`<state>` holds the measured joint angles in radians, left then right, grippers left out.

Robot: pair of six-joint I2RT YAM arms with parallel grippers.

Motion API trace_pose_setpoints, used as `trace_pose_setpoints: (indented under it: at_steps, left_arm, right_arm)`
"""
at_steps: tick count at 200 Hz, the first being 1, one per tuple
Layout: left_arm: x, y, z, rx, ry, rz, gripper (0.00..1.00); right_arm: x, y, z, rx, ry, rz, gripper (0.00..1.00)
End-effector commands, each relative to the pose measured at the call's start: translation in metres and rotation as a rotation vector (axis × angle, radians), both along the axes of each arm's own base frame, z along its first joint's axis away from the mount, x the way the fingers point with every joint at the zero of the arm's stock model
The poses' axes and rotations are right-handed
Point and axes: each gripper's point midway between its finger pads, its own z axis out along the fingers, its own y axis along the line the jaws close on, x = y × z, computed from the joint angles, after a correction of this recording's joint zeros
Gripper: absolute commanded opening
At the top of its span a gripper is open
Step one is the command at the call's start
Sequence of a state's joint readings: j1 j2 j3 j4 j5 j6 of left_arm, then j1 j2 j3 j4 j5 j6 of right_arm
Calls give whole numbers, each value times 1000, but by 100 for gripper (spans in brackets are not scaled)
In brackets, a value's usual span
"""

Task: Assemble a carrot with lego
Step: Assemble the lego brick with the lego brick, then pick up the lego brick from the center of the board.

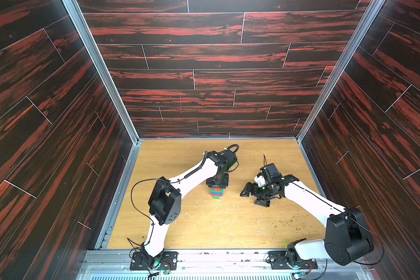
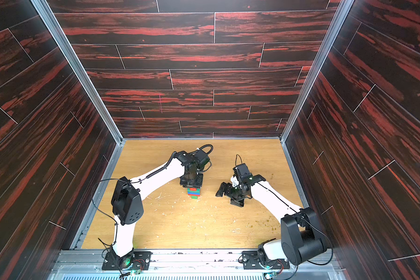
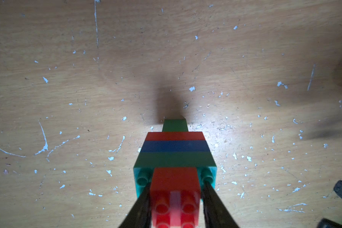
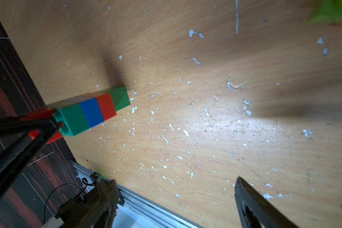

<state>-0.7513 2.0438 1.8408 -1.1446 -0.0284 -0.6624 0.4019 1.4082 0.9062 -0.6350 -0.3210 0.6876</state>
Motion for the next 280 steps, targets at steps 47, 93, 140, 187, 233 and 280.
trace_pose_setpoints:
  at_steps: [47, 93, 140, 187, 233, 280]
  left_arm:
    - [1, 5, 13, 14, -27, 12, 45]
    - [8, 4, 28, 6, -71, 16, 45]
    - [13, 4, 46, -1, -110, 19, 47]
    - [18, 7, 75, -20, -172, 26, 55]
    - [13, 20, 80, -20, -173, 43, 69]
    - [6, 45, 76, -17, -175, 79, 75]
  right_arm:
    - [2, 0, -2, -14, 13, 6, 94]
    - [3, 1, -2, -13, 10, 8, 93]
    - [6, 1, 0, -19, 2, 18, 93]
    - [38, -34, 19, -280, -132, 148, 95]
    - [88, -83, 18, -432, -198, 79, 98]
    - [134, -116, 5, -346, -209, -44, 99]
